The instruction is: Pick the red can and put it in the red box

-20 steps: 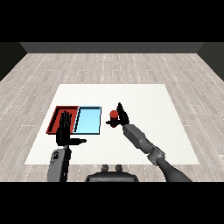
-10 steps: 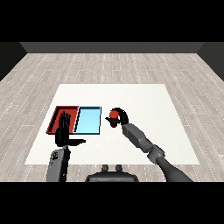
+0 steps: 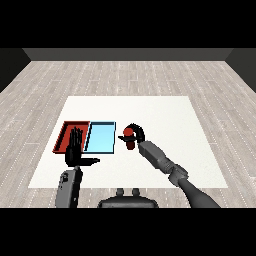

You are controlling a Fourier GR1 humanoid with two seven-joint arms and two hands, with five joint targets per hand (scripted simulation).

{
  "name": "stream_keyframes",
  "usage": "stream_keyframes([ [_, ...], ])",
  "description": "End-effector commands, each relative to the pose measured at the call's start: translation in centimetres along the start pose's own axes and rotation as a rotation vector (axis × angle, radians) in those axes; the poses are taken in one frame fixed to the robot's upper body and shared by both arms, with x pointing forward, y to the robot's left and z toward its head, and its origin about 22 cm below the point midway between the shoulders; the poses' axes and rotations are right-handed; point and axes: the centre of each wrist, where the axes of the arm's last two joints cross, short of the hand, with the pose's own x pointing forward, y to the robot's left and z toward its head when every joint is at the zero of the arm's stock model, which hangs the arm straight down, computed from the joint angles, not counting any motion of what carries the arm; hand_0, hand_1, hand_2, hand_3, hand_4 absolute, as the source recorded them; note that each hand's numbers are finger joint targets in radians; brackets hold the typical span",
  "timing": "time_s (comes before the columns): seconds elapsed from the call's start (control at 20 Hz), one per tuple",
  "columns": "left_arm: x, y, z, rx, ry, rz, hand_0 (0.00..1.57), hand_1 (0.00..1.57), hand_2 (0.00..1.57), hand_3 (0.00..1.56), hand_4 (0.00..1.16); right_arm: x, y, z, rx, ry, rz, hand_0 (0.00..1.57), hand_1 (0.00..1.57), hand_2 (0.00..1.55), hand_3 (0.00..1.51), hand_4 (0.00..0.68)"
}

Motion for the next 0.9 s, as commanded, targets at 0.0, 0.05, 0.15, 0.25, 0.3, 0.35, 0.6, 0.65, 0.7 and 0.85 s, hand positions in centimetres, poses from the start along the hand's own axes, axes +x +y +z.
stream_keyframes([
  [0.0,0.2,0.3,1.4,-0.009,-0.001,0.005,0.00,0.00,0.00,0.00,0.00,0.0,0.5,0.4,-0.014,0.013,0.006,1.55,1.55,1.47,1.41,0.552],
  [0.05,-0.5,-1.2,-0.5,-0.009,0.016,0.011,0.00,0.00,0.00,0.00,0.00,-0.3,0.8,0.8,-0.019,-0.004,0.002,1.55,1.55,1.47,1.41,0.558],
  [0.15,-0.4,-0.2,-0.3,-0.001,-0.003,0.006,0.00,0.00,0.00,0.00,0.00,0.7,0.4,-0.4,-0.013,-0.001,0.023,1.55,1.55,1.47,1.41,0.558],
  [0.25,1.6,0.4,1.2,-0.015,-0.001,0.033,0.00,0.00,0.00,0.00,0.00,2.2,1.3,-1.0,-0.018,-0.084,0.004,1.53,1.53,1.47,1.40,0.580],
  [0.3,0.0,0.4,-0.6,0.005,0.000,0.015,0.00,0.00,0.00,0.00,0.00,1.4,0.9,-0.6,-0.025,-0.063,0.021,1.53,1.53,1.47,1.40,0.580],
  [0.35,0.1,1.2,-1.0,-0.018,0.001,0.023,0.00,0.00,0.00,0.00,0.00,1.7,0.5,-1.1,-0.030,-0.122,-0.016,1.54,1.54,1.47,1.39,0.581],
  [0.6,-1.1,-0.3,0.6,-0.033,0.020,0.009,0.00,0.00,0.00,0.00,0.00,4.5,2.1,-1.7,-0.051,-0.195,-0.015,1.54,1.54,1.46,1.38,0.582],
  [0.65,-1.5,-0.3,-0.9,-0.035,0.012,0.004,0.00,0.00,0.00,0.00,0.00,3.6,2.2,-0.8,-0.028,-0.214,-0.023,1.54,1.54,1.46,1.38,0.582],
  [0.7,0.2,0.2,0.3,-0.035,0.015,0.006,0.00,0.00,0.00,0.00,0.00,1.8,1.2,-0.3,-0.039,-0.215,-0.020,1.54,1.54,1.46,1.38,0.583],
  [0.85,0.3,-1.5,0.2,-0.039,0.026,-0.023,0.00,0.00,0.00,0.00,0.00,3.7,0.5,-1.2,-0.040,-0.238,-0.023,1.52,1.52,1.46,1.38,0.608],
])
